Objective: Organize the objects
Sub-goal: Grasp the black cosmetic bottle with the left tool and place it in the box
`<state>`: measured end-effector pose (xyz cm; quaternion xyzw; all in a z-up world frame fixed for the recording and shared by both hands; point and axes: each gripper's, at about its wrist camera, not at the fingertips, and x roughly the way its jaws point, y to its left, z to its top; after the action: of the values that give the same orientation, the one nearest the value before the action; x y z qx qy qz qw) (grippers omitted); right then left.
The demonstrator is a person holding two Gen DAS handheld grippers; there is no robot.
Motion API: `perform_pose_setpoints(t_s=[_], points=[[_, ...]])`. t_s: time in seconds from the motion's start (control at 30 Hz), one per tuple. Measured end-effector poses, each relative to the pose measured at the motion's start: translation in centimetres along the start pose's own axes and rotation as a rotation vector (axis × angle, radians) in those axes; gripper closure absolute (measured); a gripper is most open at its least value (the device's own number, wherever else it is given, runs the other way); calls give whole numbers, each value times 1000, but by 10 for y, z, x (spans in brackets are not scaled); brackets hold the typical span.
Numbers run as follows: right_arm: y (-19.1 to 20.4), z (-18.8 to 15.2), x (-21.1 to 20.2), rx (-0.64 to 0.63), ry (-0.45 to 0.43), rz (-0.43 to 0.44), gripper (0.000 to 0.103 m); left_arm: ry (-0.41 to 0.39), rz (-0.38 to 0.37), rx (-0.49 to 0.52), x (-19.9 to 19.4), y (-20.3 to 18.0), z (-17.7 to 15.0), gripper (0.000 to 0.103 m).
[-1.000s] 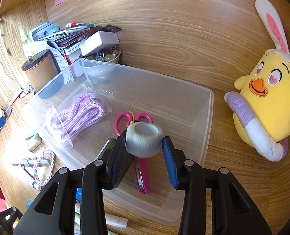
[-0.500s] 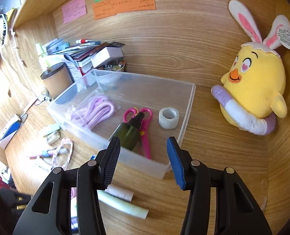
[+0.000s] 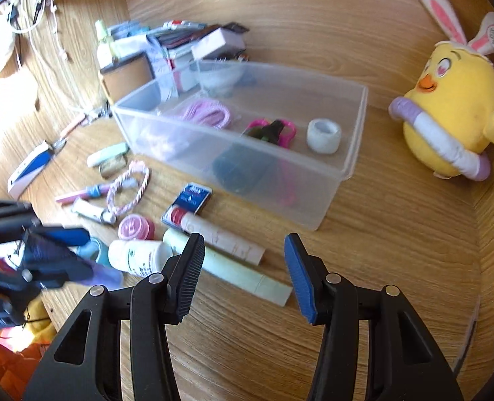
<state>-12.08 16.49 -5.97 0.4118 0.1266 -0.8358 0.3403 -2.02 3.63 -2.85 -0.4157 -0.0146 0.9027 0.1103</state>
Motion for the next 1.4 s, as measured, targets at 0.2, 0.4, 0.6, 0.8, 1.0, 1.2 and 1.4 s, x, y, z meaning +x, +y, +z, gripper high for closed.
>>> perform_pose_setpoints(t_s=[0.2, 0.4, 0.6, 0.8, 1.0, 1.2, 1.4], points=[[2, -10, 6, 1, 29, 8, 57, -13, -8, -34, -6, 20, 10, 78], [-3, -24, 0, 29, 45, 29, 71, -71, 20, -38, -18, 34, 32, 78], [1, -33, -5, 35, 64, 58, 77, -146, 85, -46, -32, 56, 66, 78], [11, -21, 5, 4, 66, 65, 77, -197, 160, -40, -34, 74, 106, 78], [18, -14, 14, -17, 48, 47, 79, -181, 248, -28, -6, 89, 133, 78], [7, -24, 7, 75, 16, 38, 89, -118, 286, -12, 34, 96, 142, 78], [2, -32, -8, 129, -19, 27, 89, -43, 269, 16, 63, 90, 136, 78]])
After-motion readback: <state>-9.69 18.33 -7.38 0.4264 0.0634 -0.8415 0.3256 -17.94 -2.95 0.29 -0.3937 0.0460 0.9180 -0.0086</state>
